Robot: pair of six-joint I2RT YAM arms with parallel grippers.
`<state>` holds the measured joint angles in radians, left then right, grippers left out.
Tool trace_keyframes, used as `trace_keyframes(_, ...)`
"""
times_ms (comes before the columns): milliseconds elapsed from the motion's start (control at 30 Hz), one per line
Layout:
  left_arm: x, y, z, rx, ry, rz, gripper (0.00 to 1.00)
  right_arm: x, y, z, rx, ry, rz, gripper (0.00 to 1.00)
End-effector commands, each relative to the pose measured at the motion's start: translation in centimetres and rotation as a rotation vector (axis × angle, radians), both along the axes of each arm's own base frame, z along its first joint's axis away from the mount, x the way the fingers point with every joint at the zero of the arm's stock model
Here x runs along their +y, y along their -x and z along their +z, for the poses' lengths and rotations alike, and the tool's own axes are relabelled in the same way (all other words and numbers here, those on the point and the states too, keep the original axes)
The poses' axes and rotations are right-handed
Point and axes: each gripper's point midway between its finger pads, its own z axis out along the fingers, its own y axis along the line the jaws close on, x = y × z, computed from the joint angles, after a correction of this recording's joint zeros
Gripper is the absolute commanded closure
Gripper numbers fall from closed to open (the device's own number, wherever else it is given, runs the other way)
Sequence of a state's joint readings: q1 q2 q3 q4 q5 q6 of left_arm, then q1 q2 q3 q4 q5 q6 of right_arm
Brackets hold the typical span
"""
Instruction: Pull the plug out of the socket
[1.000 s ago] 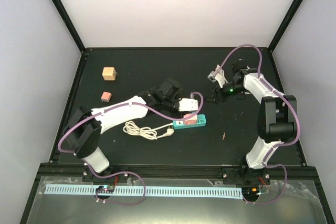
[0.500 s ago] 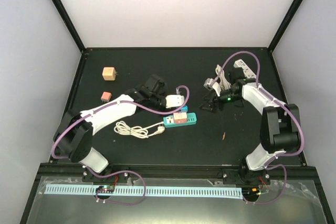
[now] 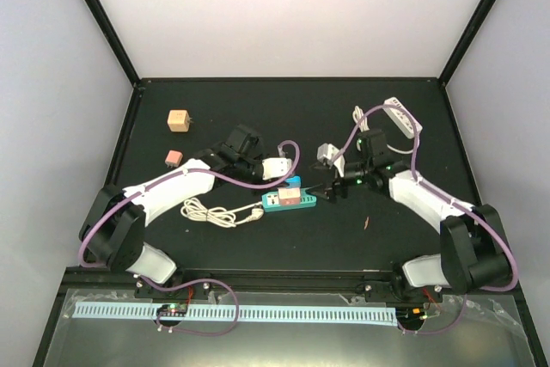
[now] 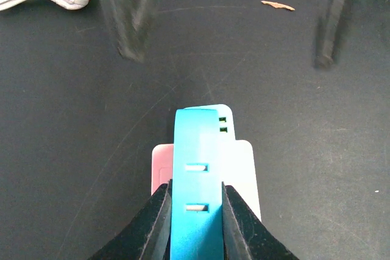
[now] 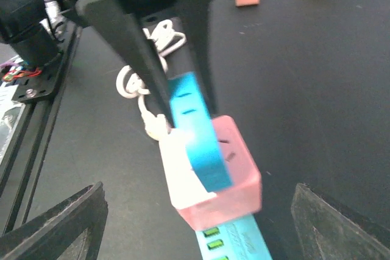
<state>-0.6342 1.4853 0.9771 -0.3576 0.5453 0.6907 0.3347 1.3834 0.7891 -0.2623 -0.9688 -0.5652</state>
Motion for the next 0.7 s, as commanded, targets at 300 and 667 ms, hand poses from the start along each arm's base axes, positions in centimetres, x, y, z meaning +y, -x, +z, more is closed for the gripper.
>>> trace_keyframes(300,1.7,2.1,-3.4,0.171,-0.056,0.044,0.98,4.5,1.1,-1.4,-0.179,-0.110,0.099,0.13)
trace_keyframes(667,1.7,2.1,-3.6,0.185,-0.061,0.046,0.98,5.7,1.0,-4.2,-0.206,-0.064,0.154,0.14)
